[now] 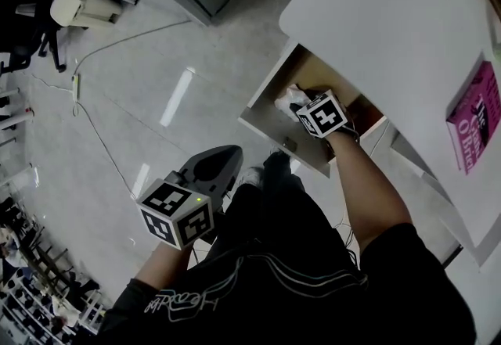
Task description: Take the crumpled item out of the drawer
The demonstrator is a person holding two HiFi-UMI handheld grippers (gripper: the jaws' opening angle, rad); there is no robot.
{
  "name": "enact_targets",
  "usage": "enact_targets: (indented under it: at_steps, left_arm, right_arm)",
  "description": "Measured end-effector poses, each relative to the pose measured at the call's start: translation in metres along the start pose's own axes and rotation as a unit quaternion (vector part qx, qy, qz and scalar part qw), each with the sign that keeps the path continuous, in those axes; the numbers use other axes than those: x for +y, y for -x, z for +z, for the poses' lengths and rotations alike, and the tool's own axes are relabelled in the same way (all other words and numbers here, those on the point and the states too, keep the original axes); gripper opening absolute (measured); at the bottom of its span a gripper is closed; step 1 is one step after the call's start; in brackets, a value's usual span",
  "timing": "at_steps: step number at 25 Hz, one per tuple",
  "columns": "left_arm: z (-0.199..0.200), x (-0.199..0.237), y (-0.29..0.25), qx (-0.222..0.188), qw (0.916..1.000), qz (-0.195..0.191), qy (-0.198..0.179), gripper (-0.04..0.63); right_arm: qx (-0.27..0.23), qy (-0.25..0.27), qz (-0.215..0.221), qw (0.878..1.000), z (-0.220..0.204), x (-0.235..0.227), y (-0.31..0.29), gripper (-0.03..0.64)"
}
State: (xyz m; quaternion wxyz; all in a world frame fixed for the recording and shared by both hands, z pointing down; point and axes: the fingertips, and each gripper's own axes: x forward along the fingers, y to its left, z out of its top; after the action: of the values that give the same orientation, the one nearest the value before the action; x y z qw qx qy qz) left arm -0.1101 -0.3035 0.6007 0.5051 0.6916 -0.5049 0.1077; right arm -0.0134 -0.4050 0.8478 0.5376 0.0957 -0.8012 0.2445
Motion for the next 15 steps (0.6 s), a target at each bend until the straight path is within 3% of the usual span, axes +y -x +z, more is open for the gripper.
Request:
enact_targets:
  at_steps: [4, 9, 11, 15]
  left_arm:
    - [-0.005, 0.007, 0.0, -0.001, 0.9999, 0.007, 0.012, 0.023]
    - [-0.007, 0.011, -0.002, -0.002, 0.9998, 0.008, 0.017, 0.023]
    - [-0.005, 0.01, -0.001, -0.004, 0.9998, 0.005, 0.017, 0.023]
    - [-0.002, 0.004, 0.003, -0.005, 0.9999, -0.005, 0.011, 0.023]
  right_arm:
    - [0.011, 0.005, 0.006, 1.0, -0.002, 0.002, -0.005, 0.222]
    - [0.02, 0.006, 0.032, 0.999, -0.008, 0.015, -0.008, 0.133]
    - [0.022, 0.009, 0.031, 0.999, -0.008, 0.019, -0.007, 0.095]
    - [0.013, 0.004, 0.019, 1.0, -0.004, 0.024, 0.005, 0.08]
